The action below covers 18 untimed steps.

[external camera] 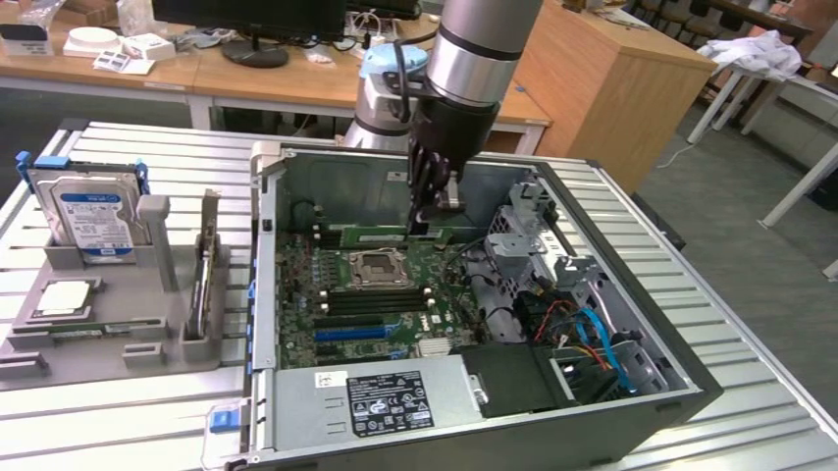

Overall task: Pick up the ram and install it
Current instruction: 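Insert the ram into the slot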

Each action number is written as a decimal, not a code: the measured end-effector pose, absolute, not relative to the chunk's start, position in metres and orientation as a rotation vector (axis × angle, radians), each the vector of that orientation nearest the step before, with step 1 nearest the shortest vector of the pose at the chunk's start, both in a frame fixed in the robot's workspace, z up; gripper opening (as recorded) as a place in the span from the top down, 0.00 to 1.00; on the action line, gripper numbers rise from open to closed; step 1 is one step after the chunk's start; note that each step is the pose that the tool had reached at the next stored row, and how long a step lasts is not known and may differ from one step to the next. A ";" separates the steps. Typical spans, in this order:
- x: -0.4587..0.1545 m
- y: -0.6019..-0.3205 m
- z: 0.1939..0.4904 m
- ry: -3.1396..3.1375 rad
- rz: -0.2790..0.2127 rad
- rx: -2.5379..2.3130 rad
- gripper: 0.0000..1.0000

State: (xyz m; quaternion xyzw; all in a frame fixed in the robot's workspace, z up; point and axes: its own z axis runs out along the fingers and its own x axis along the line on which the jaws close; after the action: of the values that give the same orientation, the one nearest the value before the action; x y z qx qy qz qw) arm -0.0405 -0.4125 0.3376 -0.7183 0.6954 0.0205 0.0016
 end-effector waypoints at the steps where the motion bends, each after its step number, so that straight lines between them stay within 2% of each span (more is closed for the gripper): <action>1: -0.040 -0.413 0.337 2.183 0.064 -2.254 0.88; 18: -0.040 -0.413 0.324 2.183 0.064 -2.254 0.88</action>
State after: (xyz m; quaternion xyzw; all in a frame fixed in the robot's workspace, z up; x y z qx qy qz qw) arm -0.0405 -0.4126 0.3239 -0.7183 0.6955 0.0205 0.0016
